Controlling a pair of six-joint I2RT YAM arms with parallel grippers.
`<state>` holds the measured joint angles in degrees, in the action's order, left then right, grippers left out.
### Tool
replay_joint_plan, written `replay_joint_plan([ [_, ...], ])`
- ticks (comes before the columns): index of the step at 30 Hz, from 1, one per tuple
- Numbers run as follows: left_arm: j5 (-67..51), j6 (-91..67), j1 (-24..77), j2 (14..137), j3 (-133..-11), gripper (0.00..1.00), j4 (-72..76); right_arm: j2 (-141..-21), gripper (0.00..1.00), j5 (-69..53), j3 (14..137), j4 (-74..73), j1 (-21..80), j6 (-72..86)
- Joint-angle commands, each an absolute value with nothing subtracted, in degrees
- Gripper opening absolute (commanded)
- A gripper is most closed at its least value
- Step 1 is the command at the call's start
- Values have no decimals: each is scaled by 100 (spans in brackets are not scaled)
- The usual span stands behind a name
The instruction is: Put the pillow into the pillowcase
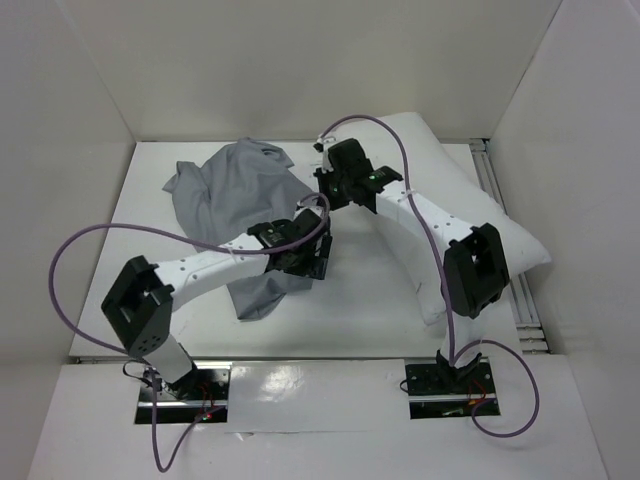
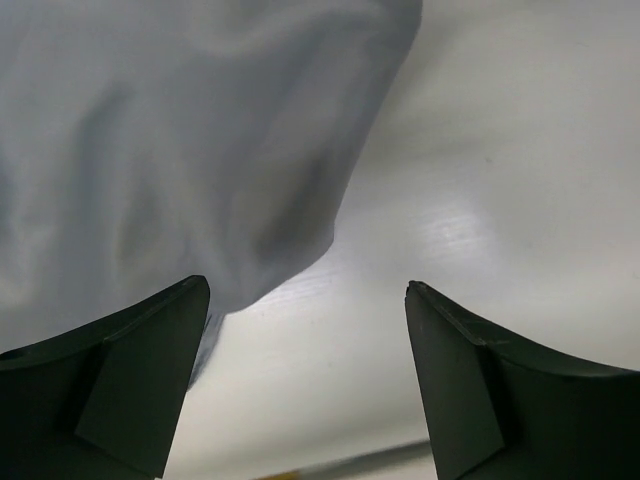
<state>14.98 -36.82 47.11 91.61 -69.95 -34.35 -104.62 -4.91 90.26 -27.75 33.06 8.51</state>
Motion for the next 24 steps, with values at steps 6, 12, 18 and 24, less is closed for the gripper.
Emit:
replay_joint_plan([
  [6, 3207, -4561, 4922, 9966, -7005, 93, -2927, -10283, 0, -931, 9114, -2716, 3076, 888],
  [12, 3393, -4562, 4799, 10643, -7268, 78, -2875, -10230, 0, -1046, 9062, -2663, 2971, 940],
  [18, 3393, -4948, 4501, 10197, -7216, 0, -3216, -10230, 0, -1099, 9062, -2663, 2856, 993],
  [24, 3094, -4615, 3842, 8554, -7040, 0, -3550, -10230, 0, -1151, 9009, -2663, 2856, 993],
])
